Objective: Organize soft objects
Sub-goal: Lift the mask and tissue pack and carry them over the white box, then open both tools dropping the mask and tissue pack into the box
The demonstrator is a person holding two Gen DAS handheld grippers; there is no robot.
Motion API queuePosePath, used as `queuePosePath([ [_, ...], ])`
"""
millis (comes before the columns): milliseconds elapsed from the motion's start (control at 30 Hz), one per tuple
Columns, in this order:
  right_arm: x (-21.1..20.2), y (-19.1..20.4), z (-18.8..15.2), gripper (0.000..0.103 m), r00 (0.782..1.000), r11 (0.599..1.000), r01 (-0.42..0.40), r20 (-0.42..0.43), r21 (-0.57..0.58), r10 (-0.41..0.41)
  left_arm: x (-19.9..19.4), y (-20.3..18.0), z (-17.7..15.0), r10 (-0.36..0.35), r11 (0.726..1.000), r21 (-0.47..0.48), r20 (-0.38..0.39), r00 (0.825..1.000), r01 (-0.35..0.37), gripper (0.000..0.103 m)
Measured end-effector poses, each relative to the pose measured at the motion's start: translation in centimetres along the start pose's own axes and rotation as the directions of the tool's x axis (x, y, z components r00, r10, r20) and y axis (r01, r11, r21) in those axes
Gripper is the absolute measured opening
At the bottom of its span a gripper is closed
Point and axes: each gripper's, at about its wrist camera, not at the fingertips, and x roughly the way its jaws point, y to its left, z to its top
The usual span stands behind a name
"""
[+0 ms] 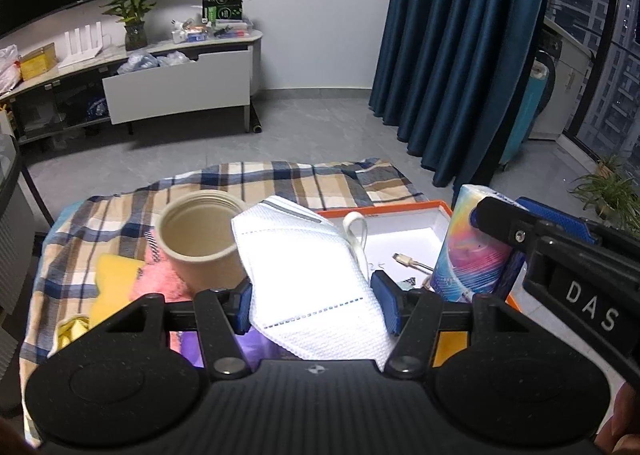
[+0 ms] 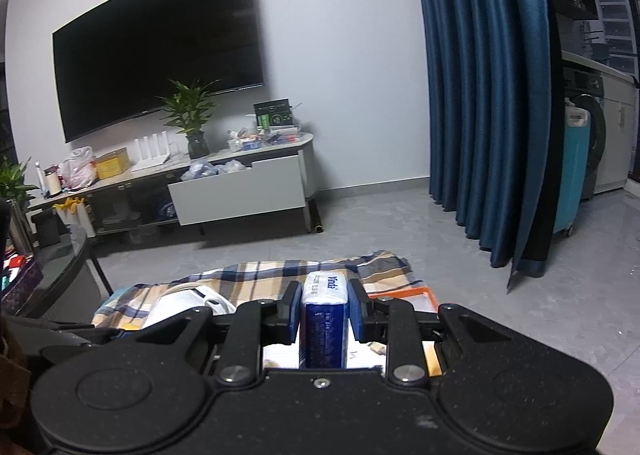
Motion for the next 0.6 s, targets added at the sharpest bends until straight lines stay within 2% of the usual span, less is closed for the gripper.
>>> queuePosePath([
  [600,0.9,-2.2,-0.5,0.031,0.999,0.998,0.047,-0.013,0.028,-0.047,1.6,-2.2,0.1,-0.018,0.999,0.028,-0.026,1.0,0.019,0.059],
])
